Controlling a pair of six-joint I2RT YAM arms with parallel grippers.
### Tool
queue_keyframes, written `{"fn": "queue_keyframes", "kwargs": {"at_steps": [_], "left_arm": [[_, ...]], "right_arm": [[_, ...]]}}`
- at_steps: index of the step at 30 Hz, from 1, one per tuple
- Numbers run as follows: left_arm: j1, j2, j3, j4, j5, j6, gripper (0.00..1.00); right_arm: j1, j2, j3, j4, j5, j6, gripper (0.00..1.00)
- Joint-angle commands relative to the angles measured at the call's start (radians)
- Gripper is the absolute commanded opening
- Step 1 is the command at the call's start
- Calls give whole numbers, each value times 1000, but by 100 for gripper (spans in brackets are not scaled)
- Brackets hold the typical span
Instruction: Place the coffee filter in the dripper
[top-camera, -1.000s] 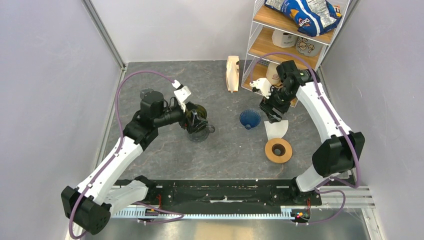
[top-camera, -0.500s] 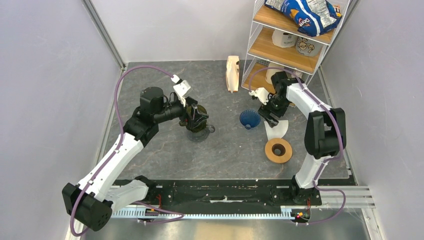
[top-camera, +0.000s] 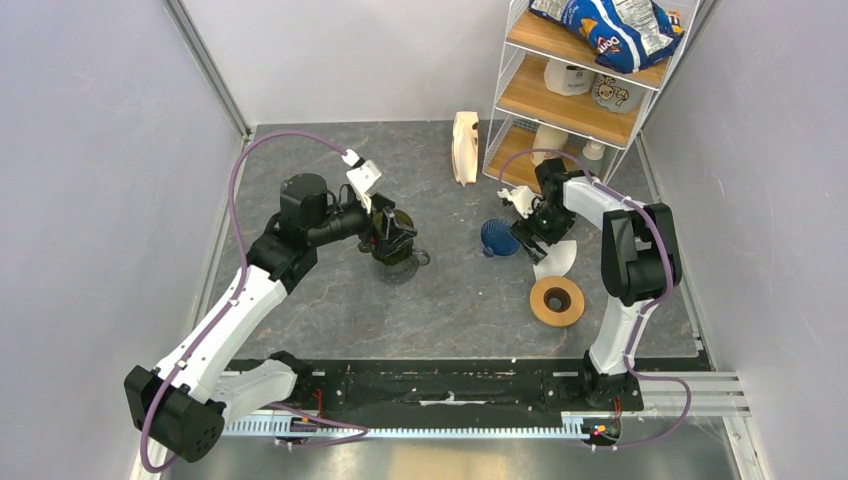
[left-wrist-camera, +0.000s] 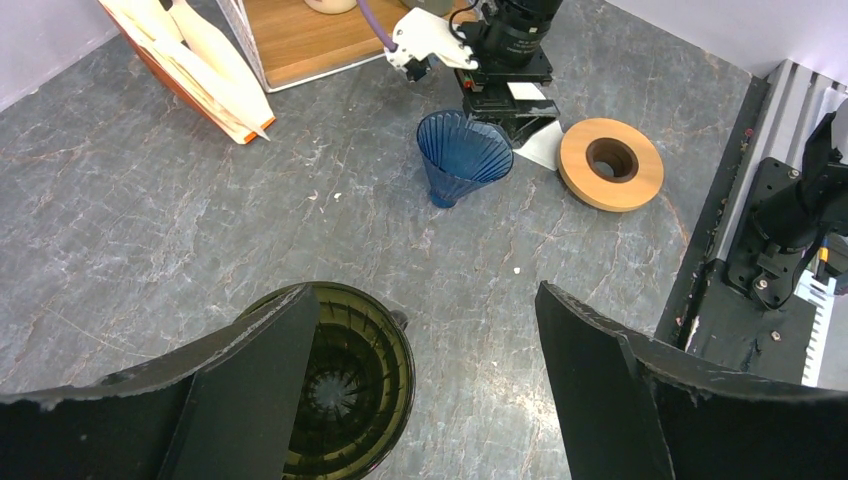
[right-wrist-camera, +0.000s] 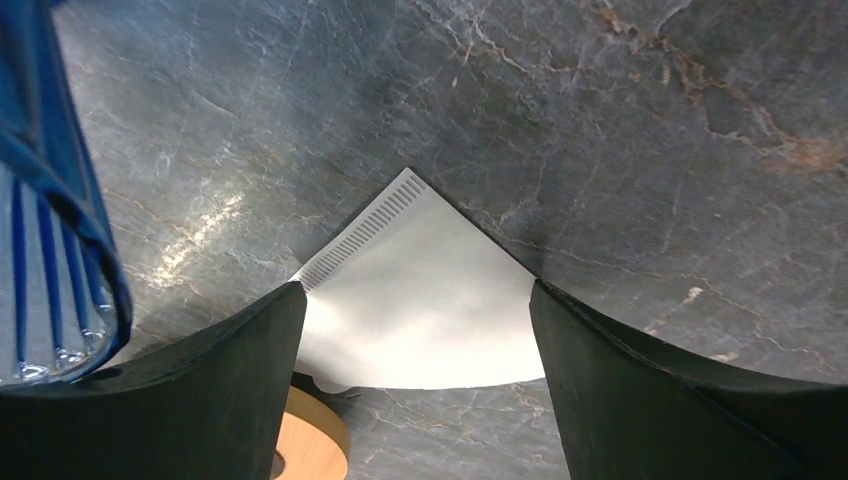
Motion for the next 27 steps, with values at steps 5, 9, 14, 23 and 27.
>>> {"fn": "queue_keyframes", "kwargs": {"at_steps": [5,9,14,23,27], "left_arm": [[8,0,30,29,-22,15,88],[10,-2,30,26,-24,19,88],[11,-6,26,20,-24,19,87],[11,-21,20,11,-25,24,88],[11,-28,8,11,-29,13,88]], "right_arm": [[1,34,-44,74,18,22,81],[2,19,-71,97,18,20,67],[1,-14,-78,96,-3,5,52],[2,-83,-51,30,-42,-17,14],[2,-133,-44,0,-59,-27,9]]}}
